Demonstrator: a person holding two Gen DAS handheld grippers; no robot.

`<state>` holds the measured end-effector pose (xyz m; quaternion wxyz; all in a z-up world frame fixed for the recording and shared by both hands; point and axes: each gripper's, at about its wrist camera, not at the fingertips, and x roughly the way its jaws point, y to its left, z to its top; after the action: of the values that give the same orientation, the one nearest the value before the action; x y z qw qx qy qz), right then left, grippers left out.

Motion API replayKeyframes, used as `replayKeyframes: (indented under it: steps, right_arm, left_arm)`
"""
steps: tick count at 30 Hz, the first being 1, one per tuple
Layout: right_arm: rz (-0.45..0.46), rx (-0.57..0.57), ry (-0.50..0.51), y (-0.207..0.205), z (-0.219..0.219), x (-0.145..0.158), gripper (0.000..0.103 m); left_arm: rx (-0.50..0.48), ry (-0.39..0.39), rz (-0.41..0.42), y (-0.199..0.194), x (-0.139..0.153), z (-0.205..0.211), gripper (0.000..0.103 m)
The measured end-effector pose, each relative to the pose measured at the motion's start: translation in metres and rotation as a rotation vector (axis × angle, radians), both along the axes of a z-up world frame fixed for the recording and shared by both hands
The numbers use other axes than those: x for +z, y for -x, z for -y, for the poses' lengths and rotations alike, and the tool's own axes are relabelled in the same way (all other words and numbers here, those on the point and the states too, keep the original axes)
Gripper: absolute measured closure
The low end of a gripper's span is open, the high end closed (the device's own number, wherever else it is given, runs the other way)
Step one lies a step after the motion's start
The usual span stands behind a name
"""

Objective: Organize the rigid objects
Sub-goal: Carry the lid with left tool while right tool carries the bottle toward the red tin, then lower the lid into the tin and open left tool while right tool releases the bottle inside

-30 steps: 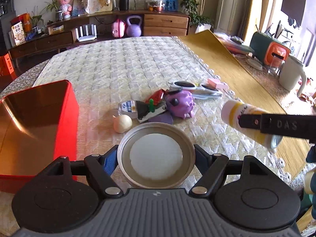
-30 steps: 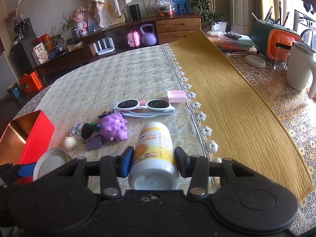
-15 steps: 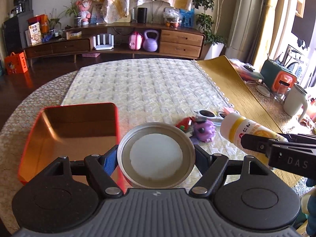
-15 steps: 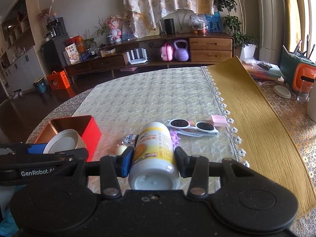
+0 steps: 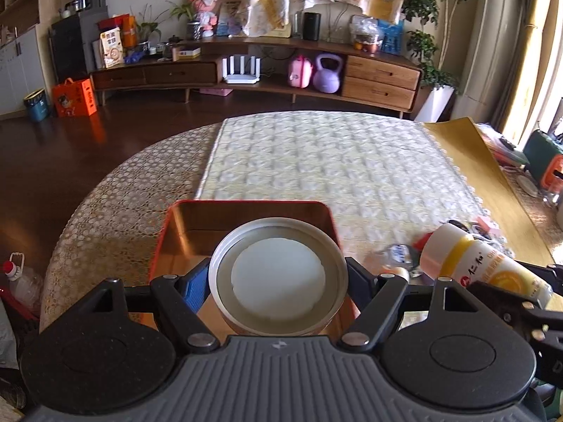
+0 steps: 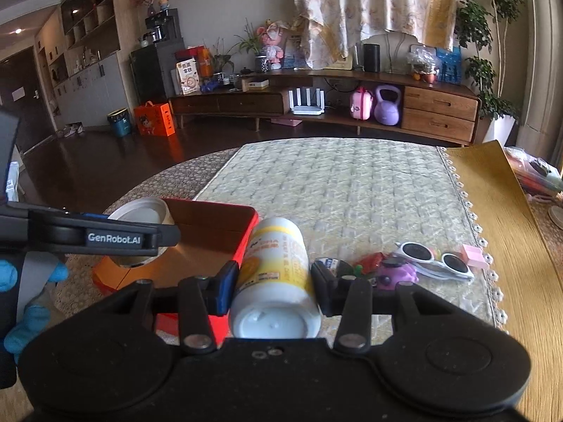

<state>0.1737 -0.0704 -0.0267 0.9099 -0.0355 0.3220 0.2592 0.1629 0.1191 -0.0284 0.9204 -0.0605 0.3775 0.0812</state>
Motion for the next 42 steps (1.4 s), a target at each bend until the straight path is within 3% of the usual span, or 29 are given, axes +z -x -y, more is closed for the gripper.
replayKeyframes:
  steps: [11,24,35,39,42]
  right_arm:
    - [0.014,0.096,0.076,-0.017,-0.067,-0.012,0.059]
    - [0.079,0.202,0.267,-0.029,-0.137,-0.052,0.059]
    - [0.062,0.212,0.333,-0.031,-0.154,-0.075,0.059]
    - [0.013,0.213,0.336,-0.035,-0.154,-0.08,0.058]
    - [0.034,0.222,0.343,-0.026,-0.153,-0.081,0.059]
  left_arm:
    - [0.04,0.013,-0.07,-0.041,-0.024,-0.052,0.026]
    - [0.025,0.015,-0.138,-0.082,-0.052,-0.068,0.026]
    - [0.006,-0.025,-0.161,-0.099,-0.067,-0.067,0.026]
    - [-0.008,-0.025,-0.165,-0.103,-0.07,-0.067,0.026]
    - [-0.012,-0.02,-0.175,-0.104,-0.076,-0.067,0.026]
